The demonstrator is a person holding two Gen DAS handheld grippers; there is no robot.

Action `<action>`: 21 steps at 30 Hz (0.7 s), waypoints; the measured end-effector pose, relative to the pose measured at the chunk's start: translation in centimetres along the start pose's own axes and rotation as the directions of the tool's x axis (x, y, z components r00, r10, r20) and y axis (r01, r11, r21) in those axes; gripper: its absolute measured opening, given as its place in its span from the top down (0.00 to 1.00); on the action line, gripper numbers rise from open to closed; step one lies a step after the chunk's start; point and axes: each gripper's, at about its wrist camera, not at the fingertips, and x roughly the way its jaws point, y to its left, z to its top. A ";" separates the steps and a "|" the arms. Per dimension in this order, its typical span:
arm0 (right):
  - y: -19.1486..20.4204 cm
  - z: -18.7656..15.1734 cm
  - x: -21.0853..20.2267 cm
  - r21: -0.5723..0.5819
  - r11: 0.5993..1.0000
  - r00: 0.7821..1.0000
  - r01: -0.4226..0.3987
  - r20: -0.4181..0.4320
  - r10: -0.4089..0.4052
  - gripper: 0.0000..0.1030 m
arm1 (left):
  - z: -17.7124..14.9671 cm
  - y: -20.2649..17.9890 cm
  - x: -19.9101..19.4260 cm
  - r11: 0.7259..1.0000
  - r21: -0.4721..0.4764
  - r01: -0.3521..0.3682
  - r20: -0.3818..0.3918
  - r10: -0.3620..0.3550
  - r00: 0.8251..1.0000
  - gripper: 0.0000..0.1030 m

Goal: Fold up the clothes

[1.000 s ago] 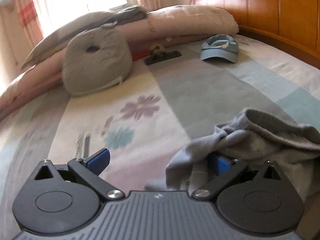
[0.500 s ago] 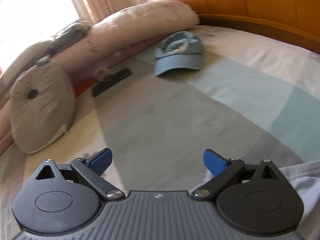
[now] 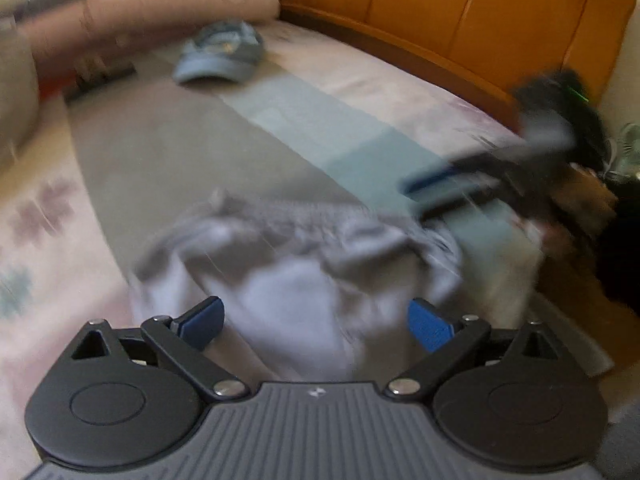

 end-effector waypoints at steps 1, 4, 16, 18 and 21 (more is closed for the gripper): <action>-0.9 0.9 0.9 0.028 0.999 0.999 -0.038 -0.039 0.039 0.00 | -0.6 0.0 0.3 1.000 -0.011 0.003 -0.012 -0.003 1.000 0.05; -3.7 2.9 3.8 0.135 0.986 0.980 -0.096 -0.158 0.118 0.00 | -1.6 0.2 1.2 0.998 -0.022 -0.056 -0.047 0.055 0.997 0.05; -4.2 6.2 11.8 0.242 0.905 0.870 -0.350 -0.273 0.410 0.00 | -2.2 1.2 2.7 0.998 -0.021 -0.058 -0.069 0.057 0.996 0.04; -4.1 6.7 12.5 0.237 0.903 0.871 -0.358 -0.263 0.414 0.00 | -2.2 1.3 2.8 0.998 -0.022 -0.055 -0.066 0.053 0.996 0.04; -4.1 6.1 11.5 0.206 0.906 0.868 -0.370 -0.272 0.416 0.03 | -2.5 1.5 2.7 0.999 -0.022 -0.044 -0.057 0.043 0.997 0.04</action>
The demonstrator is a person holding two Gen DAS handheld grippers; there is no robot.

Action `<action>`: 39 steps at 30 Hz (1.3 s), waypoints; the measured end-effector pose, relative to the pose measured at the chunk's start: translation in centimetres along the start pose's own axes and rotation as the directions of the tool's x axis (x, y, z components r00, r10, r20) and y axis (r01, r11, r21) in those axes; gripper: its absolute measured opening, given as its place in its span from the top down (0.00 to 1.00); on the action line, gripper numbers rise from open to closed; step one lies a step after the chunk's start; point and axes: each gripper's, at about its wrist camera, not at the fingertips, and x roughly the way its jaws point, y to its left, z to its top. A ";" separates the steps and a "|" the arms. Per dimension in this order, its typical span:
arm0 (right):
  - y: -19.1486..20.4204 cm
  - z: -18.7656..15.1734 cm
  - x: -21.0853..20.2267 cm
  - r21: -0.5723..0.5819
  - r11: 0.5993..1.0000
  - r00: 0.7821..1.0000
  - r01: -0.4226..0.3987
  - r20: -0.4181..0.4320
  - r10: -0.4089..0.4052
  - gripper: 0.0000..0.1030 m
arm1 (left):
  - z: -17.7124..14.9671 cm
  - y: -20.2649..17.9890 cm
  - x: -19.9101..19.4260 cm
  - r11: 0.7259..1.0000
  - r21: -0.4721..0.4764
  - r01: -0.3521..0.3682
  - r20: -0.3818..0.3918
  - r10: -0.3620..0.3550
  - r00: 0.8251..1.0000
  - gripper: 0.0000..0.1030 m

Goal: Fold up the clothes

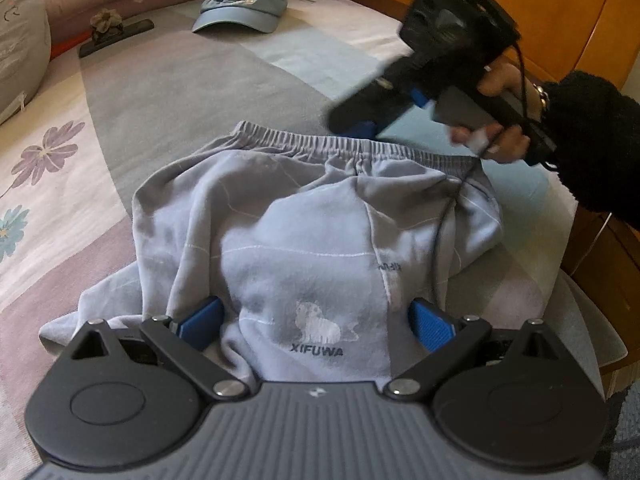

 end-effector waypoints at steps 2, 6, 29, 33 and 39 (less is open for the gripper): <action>-0.2 -1.0 -1.0 -0.013 1.000 1.000 -0.009 -0.016 0.008 0.07 | -0.1 0.2 0.0 1.000 0.000 0.007 0.005 -0.007 1.000 0.04; -1.5 -1.0 -1.6 0.027 1.000 1.000 0.008 -0.023 -0.008 0.36 | 0.0 0.3 0.3 1.000 -0.004 0.014 0.009 -0.014 1.000 0.04; 1.6 -0.5 1.0 -0.094 0.954 0.952 0.284 0.146 -0.269 0.91 | 0.5 -0.6 -2.3 1.000 -0.003 -0.031 0.062 0.031 0.998 0.04; 1.3 1.2 0.7 -0.059 0.940 0.928 0.335 0.193 -0.318 0.90 | 0.3 -0.7 -3.7 0.998 0.003 -0.062 0.085 0.062 0.994 0.04; 0.5 3.3 -0.2 -0.002 0.915 0.881 0.403 0.273 -0.387 0.90 | -0.2 -0.5 -5.0 0.995 -0.011 -0.098 0.102 0.098 0.990 0.04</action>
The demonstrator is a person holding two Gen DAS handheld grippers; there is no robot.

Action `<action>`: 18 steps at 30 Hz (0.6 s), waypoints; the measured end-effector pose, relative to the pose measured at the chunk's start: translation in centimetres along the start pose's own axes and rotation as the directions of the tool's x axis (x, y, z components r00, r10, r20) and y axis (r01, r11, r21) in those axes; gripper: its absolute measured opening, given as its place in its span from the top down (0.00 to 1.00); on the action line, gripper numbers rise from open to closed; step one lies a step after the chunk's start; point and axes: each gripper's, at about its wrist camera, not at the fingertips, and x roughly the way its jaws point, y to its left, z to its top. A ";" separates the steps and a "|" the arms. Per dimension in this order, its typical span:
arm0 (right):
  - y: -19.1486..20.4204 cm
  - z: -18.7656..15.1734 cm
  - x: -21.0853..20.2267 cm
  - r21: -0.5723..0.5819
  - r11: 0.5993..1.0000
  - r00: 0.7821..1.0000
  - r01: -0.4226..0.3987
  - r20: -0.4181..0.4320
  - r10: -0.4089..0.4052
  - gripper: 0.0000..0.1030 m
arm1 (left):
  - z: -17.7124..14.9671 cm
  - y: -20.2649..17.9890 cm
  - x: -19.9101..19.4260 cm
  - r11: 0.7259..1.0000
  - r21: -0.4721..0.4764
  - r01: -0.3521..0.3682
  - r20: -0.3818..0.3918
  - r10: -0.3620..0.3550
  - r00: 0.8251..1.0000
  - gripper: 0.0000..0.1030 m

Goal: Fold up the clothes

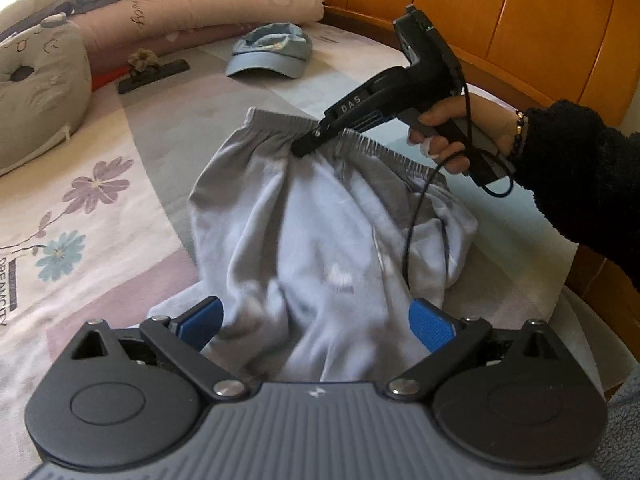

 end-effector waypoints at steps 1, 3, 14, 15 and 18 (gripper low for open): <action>-0.4 0.4 -0.1 0.013 1.000 1.000 0.015 0.014 -0.015 0.90 | 0.0 0.0 -0.1 1.000 -0.001 -0.004 0.003 0.004 1.000 0.04; -1.1 1.2 -0.3 0.040 0.998 0.998 0.045 0.040 -0.046 0.90 | 0.0 0.2 -0.3 1.000 -0.001 -0.008 0.009 0.008 1.000 0.04; -7.7 3.9 -2.5 0.229 0.952 0.961 0.204 0.137 -0.239 0.87 | 0.4 1.0 0.6 1.000 -0.009 -0.004 -0.003 0.004 1.000 0.04; -8.0 3.8 -2.5 0.236 0.951 0.964 0.201 0.124 -0.234 0.86 | 0.4 1.0 0.6 1.000 -0.009 -0.004 -0.004 0.004 1.000 0.04; -8.1 2.9 -3.8 0.229 0.952 0.963 0.203 0.131 -0.237 0.76 | 0.3 0.9 0.5 1.000 -0.012 -0.003 -0.003 0.003 1.000 0.04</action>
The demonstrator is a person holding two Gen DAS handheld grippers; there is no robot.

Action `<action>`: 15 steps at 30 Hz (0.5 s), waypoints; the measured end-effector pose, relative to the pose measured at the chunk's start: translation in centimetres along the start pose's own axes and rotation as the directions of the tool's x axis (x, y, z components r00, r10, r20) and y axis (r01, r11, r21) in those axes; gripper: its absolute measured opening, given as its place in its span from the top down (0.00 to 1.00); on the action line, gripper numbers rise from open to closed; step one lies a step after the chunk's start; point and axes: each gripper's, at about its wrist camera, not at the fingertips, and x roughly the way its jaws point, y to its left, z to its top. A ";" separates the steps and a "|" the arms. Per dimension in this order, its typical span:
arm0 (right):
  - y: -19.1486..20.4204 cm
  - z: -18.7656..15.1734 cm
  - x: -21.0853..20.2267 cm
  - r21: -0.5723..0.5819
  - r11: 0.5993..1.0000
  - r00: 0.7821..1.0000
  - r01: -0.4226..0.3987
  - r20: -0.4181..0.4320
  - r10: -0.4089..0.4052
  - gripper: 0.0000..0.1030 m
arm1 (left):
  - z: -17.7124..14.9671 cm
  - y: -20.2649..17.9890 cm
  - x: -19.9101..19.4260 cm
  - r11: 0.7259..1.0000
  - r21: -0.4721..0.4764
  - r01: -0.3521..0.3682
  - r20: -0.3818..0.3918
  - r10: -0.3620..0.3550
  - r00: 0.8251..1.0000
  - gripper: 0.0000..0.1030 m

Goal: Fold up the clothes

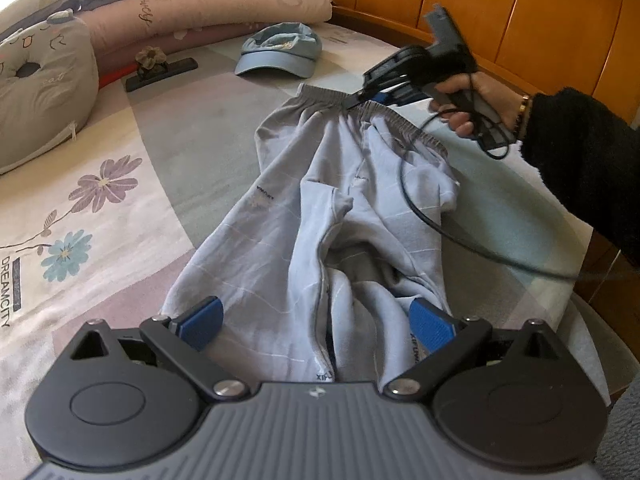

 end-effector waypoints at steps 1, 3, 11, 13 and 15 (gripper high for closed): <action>-0.1 -0.3 -0.8 0.005 1.000 1.000 -0.003 0.013 0.003 0.73 | -0.1 0.0 -0.1 1.000 -0.001 0.000 0.001 0.000 1.000 0.04; -0.3 -0.9 -2.9 0.009 1.000 0.999 -0.001 0.042 0.001 0.66 | -0.2 -0.2 -0.3 1.000 -0.005 0.001 0.007 -0.001 1.000 0.04; -1.7 -7.1 -12.1 0.107 0.990 0.989 -0.093 0.124 0.080 0.49 | -1.2 -1.2 -1.0 0.999 -0.016 0.039 0.021 -0.038 0.999 0.04; -2.4 -9.3 -13.0 0.164 0.978 0.987 -0.132 0.112 0.114 0.49 | -1.5 -1.6 -1.0 0.998 -0.024 0.052 0.025 -0.051 0.998 0.04; -2.9 -11.5 -13.1 0.218 0.965 0.987 -0.143 0.100 0.124 0.49 | -1.9 -2.0 -1.2 0.997 -0.032 0.067 0.029 -0.066 0.997 0.04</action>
